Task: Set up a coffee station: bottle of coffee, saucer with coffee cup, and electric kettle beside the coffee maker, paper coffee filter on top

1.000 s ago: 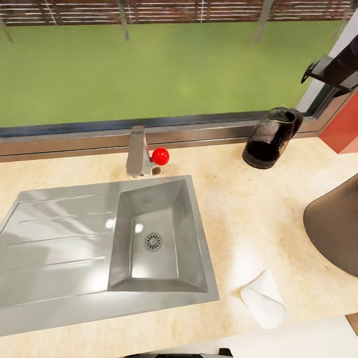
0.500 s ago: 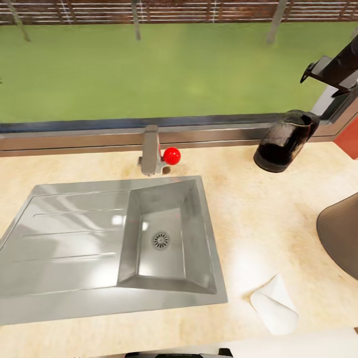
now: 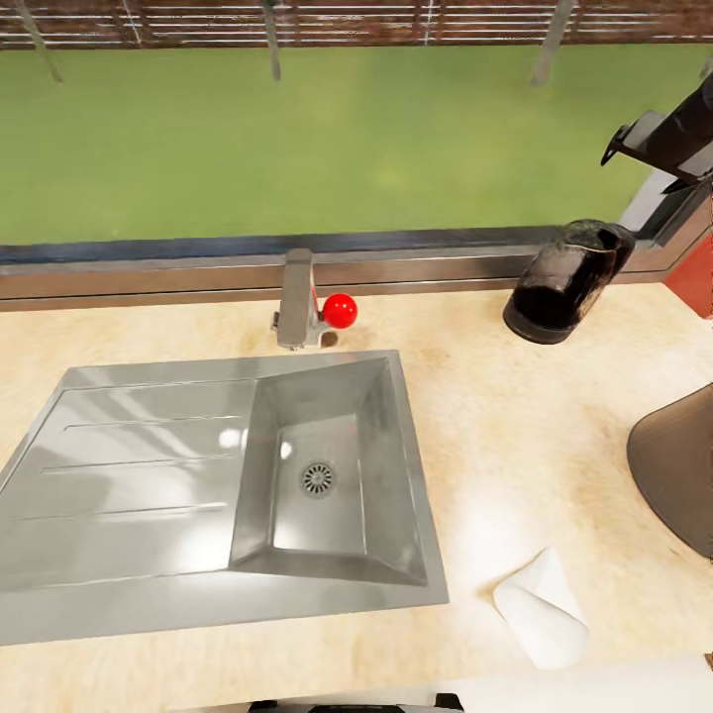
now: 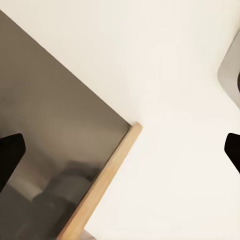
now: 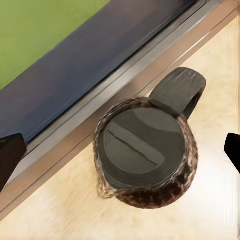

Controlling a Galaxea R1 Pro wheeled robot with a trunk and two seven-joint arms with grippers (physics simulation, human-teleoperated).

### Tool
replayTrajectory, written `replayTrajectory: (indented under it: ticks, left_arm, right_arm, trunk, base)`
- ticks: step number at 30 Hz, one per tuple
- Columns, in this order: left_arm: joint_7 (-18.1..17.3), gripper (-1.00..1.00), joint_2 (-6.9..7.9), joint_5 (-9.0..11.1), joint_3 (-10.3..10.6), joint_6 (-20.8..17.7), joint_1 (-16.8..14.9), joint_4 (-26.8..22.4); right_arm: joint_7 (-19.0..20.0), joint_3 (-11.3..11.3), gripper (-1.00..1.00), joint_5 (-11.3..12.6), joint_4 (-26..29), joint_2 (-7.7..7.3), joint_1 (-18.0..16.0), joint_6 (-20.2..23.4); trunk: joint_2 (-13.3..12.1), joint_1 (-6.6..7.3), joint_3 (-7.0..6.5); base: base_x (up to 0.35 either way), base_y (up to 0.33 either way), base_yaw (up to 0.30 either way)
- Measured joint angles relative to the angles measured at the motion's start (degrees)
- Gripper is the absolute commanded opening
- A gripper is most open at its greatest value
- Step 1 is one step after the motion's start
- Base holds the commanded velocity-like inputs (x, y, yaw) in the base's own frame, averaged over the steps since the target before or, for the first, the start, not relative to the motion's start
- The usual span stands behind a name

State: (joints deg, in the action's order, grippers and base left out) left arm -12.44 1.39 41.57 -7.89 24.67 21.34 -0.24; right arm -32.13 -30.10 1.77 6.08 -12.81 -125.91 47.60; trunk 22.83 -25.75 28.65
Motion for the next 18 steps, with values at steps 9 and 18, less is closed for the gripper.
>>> replayTrajectory:
  ticks: [9,18]
  left_arm:
    - [0.16,1.0,-0.16,-0.02,0.0,0.04,-0.01,0.0]
    - [0.16,1.0,-0.17,-0.09,0.02,0.09,0.0,0.0]
  right_arm:
    - [0.0,0.08,1.0,-0.03,0.04,-0.02,0.0,-0.03]
    - [-0.01,0.17,1.0,-0.07,0.07,-0.24,0.0,-0.26]
  trunk:
    - [0.0,0.0,0.0]
    - [0.0,0.0,0.0]
  base:
    - [0.0,-0.227,0.0]
    - [0.0,-0.045,0.0]
